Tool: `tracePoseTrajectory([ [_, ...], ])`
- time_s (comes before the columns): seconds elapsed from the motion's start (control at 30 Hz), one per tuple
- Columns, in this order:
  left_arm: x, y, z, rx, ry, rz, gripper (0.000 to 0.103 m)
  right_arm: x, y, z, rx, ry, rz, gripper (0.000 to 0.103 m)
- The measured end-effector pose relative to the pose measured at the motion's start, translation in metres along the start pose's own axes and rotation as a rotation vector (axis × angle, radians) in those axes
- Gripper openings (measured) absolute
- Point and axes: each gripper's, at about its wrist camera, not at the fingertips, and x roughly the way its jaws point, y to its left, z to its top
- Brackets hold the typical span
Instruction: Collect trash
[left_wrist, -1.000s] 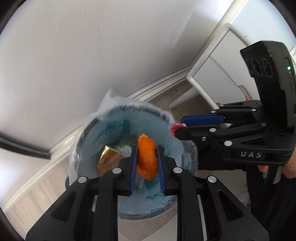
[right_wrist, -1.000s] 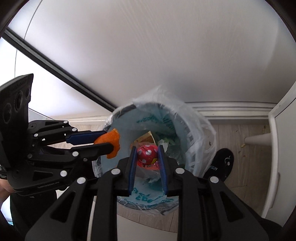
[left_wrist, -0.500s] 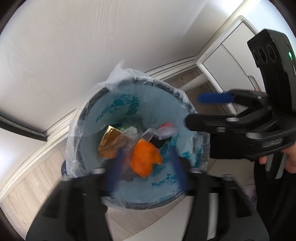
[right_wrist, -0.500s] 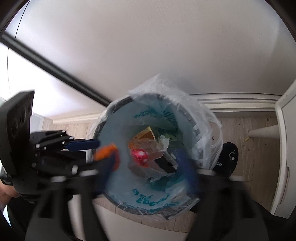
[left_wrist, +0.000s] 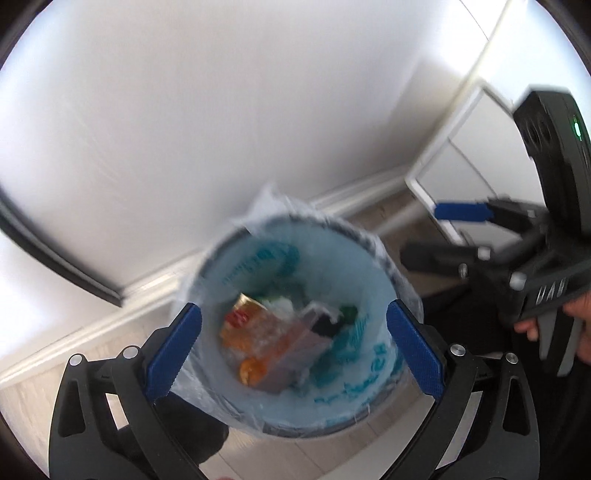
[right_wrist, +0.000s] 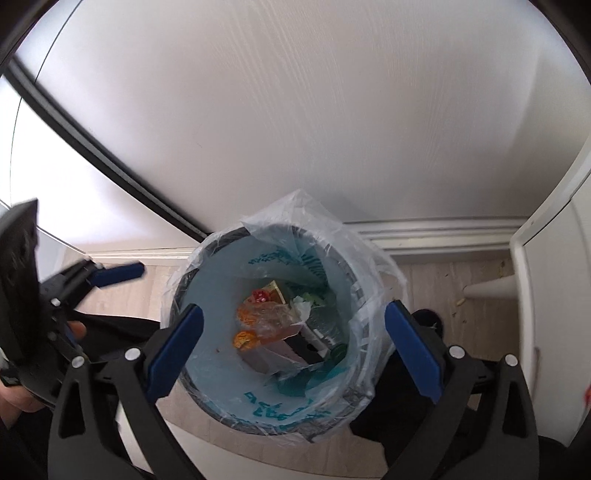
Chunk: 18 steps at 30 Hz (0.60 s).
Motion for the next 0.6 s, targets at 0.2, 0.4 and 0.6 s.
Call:
tracePoseTrajectory([
  [0.2, -0.028, 0.001, 0.015, -0.092, -0.137, 0.221, 0.097, -0.021, -0.002, -0.002, 0.008, -0.067, -0.042, 0.096],
  [0.4, -0.041, 0.012, 0.016, -0.2, -0.176, 0.186, 0.097, -0.041, -0.013, -0.005, 0.067, -0.13, -0.077, 0.096],
  [0.6, -0.049, 0.009, 0.012, -0.19, -0.215, 0.125, 0.097, -0.05, -0.017, -0.016, 0.101, -0.142, -0.097, 0.096],
])
